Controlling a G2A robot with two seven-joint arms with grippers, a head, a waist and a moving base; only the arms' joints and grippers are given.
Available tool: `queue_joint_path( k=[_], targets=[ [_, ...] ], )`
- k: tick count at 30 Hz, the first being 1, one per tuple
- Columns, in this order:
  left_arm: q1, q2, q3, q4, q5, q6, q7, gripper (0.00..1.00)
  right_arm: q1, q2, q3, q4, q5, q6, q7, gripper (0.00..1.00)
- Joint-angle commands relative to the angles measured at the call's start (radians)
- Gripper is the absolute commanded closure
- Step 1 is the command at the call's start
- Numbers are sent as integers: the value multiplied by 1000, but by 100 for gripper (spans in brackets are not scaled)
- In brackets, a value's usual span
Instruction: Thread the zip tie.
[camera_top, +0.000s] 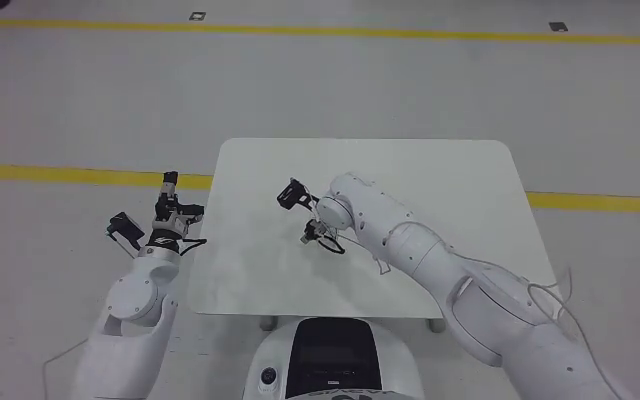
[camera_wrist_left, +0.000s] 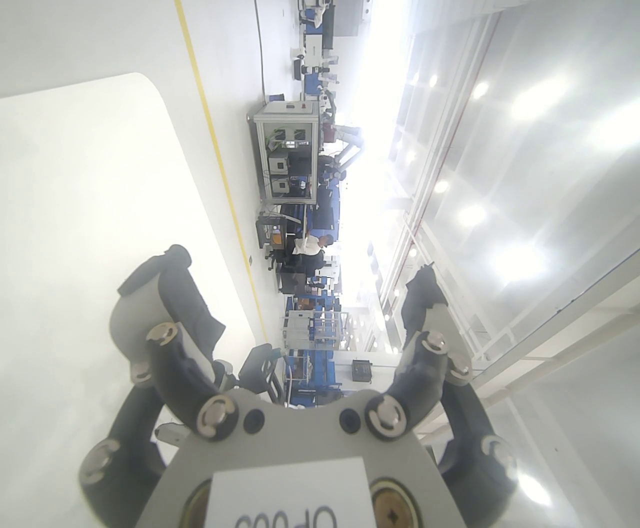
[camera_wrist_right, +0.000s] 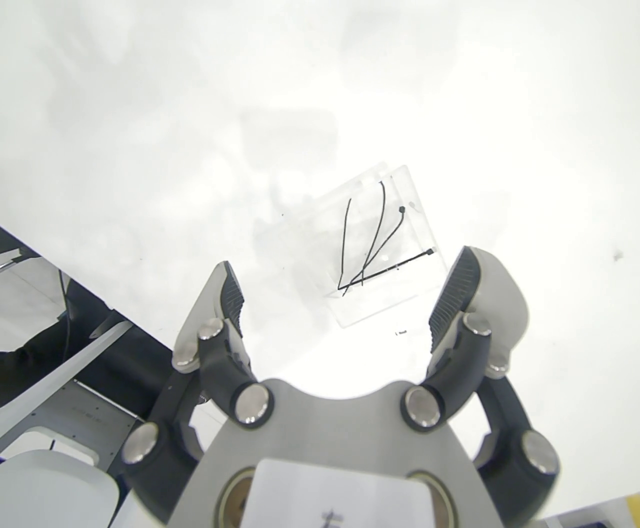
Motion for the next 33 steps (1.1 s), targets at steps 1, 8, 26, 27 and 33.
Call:
queue_joint_path(
  k=[1,8,26,27,33],
  targets=[
    [0,0,0,0,0,0,0,0,1,0,1,1,1,-3,2,0],
    [0,0,0,0,0,0,0,0,-4,0,2,-4,-5,-1,-16,0],
    [0,0,0,0,0,0,0,0,-62,27,51,-83,-117,45,-17,73],
    [0,0,0,0,0,0,0,0,-65,28,56,-84,-122,47,-19,76],
    [0,0,0,0,0,0,0,0,-82,30,63,-89,-162,82,-20,91]
  ],
)
